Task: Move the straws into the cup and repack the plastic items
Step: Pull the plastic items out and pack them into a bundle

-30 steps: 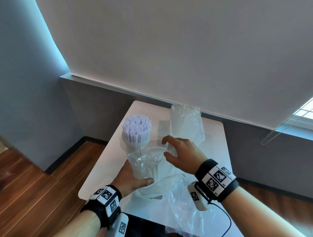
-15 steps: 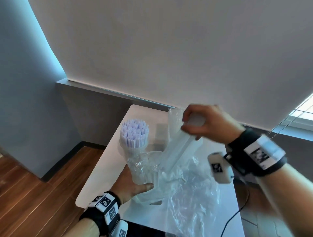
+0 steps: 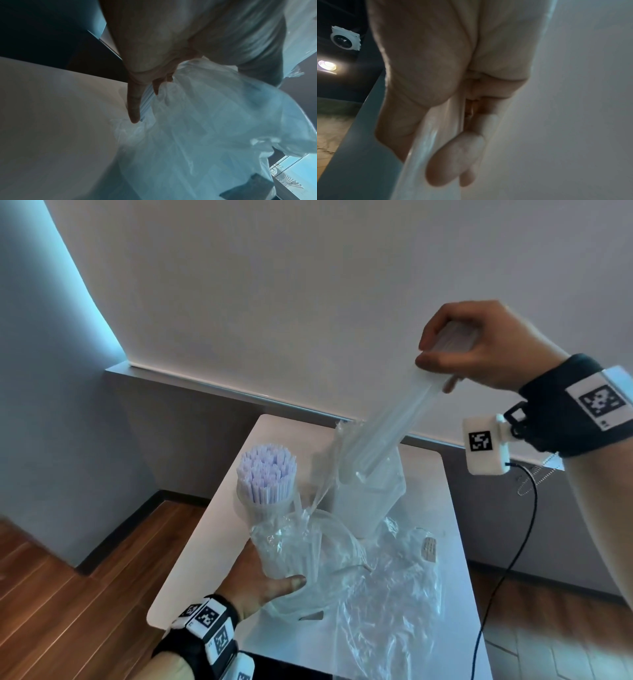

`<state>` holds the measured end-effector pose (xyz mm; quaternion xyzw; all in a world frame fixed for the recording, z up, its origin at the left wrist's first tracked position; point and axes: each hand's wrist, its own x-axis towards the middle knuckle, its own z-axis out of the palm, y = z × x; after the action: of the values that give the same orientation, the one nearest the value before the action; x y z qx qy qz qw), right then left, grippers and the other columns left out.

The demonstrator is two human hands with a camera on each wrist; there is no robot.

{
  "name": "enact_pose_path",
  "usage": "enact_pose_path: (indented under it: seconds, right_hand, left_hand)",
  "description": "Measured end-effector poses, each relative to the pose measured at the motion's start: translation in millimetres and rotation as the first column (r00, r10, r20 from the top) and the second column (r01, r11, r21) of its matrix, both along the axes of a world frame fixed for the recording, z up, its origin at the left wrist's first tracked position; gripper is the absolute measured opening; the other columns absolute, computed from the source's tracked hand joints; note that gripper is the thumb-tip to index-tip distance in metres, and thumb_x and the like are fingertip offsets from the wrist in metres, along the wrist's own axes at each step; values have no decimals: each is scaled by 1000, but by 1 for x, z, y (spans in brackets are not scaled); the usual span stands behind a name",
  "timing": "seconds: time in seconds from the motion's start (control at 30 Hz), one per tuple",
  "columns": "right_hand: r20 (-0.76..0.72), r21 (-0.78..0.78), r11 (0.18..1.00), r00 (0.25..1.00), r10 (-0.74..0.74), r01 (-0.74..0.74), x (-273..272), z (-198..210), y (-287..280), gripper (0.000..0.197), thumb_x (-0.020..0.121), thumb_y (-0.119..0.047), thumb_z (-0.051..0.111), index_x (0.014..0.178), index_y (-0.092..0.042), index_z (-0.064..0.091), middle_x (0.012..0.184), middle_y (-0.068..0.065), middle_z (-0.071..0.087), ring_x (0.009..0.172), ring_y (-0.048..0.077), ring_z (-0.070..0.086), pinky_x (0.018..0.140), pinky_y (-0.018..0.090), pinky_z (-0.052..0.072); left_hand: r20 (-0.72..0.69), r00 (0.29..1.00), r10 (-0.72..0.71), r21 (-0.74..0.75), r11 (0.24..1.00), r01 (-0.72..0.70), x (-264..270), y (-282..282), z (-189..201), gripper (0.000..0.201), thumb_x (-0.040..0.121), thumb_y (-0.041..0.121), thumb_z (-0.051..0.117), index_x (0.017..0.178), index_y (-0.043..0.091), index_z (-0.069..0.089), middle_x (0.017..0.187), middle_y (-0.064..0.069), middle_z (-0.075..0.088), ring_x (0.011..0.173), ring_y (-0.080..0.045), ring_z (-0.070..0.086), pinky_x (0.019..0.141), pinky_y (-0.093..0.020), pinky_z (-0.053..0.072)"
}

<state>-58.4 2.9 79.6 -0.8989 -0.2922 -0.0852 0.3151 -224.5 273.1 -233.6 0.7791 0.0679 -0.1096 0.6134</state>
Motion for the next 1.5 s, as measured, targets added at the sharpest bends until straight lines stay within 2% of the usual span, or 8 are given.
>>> enact_pose_path:
  seconds: [0.53, 0.8, 0.9, 1.03, 1.13, 1.23, 1.37, 1.5]
  right_hand:
    - [55, -258, 966, 998, 19, -4, 30, -28, 27, 12, 79, -26, 74, 85, -23, 65, 73, -5, 70, 51, 7, 67, 63, 15, 52]
    - [-88, -448, 890, 995, 54, -88, 43, -83, 39, 15, 81, -35, 75, 88, -31, 62, 83, -8, 69, 62, 8, 68, 70, 27, 57]
    - [-97, -534, 837, 992, 79, -118, 44, -128, 40, 25, 85, -40, 71, 106, -28, 65, 115, -2, 65, 95, 16, 65, 91, 34, 50]
    - [-82, -618, 777, 993, 88, -120, 37, -185, 41, 61, 96, -63, 30, 147, -31, 38, 158, -13, 29, 146, 22, 22, 117, 46, 21]
    - [-118, -645, 757, 992, 42, -109, 28, -199, 43, 64, 96, -66, 16, 154, -38, 14, 161, -22, 3, 150, 14, -8, 119, 48, 1]
    - [-116, -621, 774, 991, 61, -121, 25, -190, 46, 67, 92, -73, 10, 153, -46, 9, 160, -26, -2, 149, 12, -15, 118, 48, -6]
    - [40, -434, 900, 997, 69, -45, 14, -173, 29, 69, 86, -77, 21, 148, -47, 22, 161, -24, 6, 150, 14, -4, 114, 52, 6]
    - [41, -476, 879, 998, 52, -27, 1, -187, -5, 74, 79, -82, 34, 146, -52, 21, 160, -24, 5, 150, 18, -1, 114, 59, 12]
  left_hand:
    - [-53, 999, -12, -48, 999, 10, -4, 1, 7, 105, 44, 64, 89, 135, 34, 46, 131, 12, 58, 123, -9, 54, 111, -44, 40]
    - [-35, 999, -12, -32, 999, 11, -4, -2, 9, 107, 41, 68, 86, 134, 34, 46, 131, 13, 58, 123, -8, 53, 111, -41, 40]
    - [-56, 998, -22, -55, 998, 19, -4, -3, 10, 106, 43, 65, 88, 135, 35, 45, 132, 13, 57, 124, -9, 53, 111, -43, 39]
    - [-46, 999, -14, -56, 998, 12, -4, -4, 12, 106, 44, 60, 87, 136, 36, 40, 133, 16, 53, 124, -6, 50, 110, -35, 38]
    - [-78, 997, -16, -59, 998, 12, -4, -3, 10, 106, 45, 61, 89, 136, 37, 41, 133, 16, 54, 124, -7, 50, 111, -39, 38]
    - [-100, 995, -7, -56, 998, 1, -5, -1, 7, 104, 44, 61, 90, 135, 38, 44, 132, 14, 57, 123, -8, 53, 110, -43, 40]
    - [-83, 996, 5, -29, 1000, -7, -4, -1, 6, 104, 44, 59, 90, 135, 36, 44, 131, 14, 57, 123, -9, 53, 110, -42, 41]
    - [-82, 997, 7, -37, 999, -10, -3, -2, 4, 104, 43, 58, 91, 134, 35, 46, 128, 14, 60, 121, -9, 56, 109, -42, 42]
